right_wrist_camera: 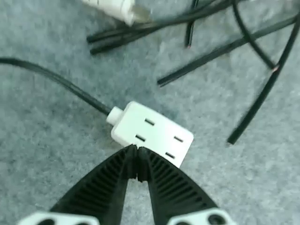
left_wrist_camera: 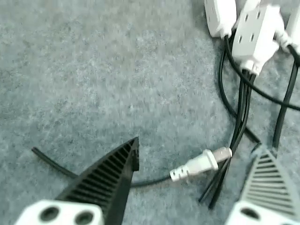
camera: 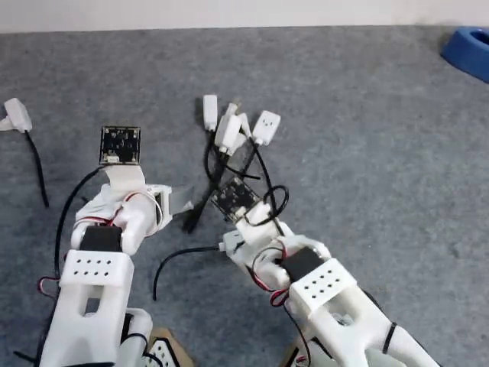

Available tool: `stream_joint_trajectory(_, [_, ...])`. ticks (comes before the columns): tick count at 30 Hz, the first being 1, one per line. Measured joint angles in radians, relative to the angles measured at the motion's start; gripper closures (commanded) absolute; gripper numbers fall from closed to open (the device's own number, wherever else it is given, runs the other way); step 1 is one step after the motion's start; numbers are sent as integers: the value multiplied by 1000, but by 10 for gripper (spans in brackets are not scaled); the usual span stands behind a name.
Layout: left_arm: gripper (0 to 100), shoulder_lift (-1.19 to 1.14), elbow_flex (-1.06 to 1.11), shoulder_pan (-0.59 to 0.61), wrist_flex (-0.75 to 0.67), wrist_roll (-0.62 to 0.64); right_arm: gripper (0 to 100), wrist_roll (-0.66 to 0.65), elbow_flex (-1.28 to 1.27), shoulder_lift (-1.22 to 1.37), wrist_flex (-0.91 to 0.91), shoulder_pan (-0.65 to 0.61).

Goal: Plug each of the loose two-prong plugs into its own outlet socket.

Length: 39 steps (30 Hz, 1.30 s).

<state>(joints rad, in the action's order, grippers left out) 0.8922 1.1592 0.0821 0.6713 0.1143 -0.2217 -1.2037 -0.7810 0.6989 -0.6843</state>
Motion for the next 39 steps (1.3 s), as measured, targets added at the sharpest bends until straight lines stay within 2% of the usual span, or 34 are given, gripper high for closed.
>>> stream_joint_trajectory(7, [636, 84, 37, 2, -31, 5, 989, 0, -5, 0, -17, -5])
stream_joint_trajectory(13, [636, 298, 77, 3, 74, 5, 989, 0, -5, 0, -17, -5])
stream_joint_trajectory(18, [636, 470, 114, 129, 91, -46, 989, 0, -5, 0, -17, -5])
stream_joint_trajectory(21, [636, 466, 110, 150, 133, -92, 989, 0, -5, 0, -17, -5])
stream_joint_trajectory(24, [636, 365, 43, 118, 226, -152, 989, 0, 0, 0, 6, 18])
stream_joint_trajectory(26, [636, 252, -52, 89, 310, -190, 989, 0, 51, 0, 78, 100])
stream_joint_trajectory(33, [636, -256, -540, 46, 687, -428, 990, 0, 265, -2, 338, 588])
stream_joint_trajectory(35, [652, -394, -671, 46, 761, -476, 990, -15, 233, -2, 336, 652])
stream_joint_trajectory(39, [780, -647, -852, 46, 818, -535, 990, -35, 46, -2, 186, 667])
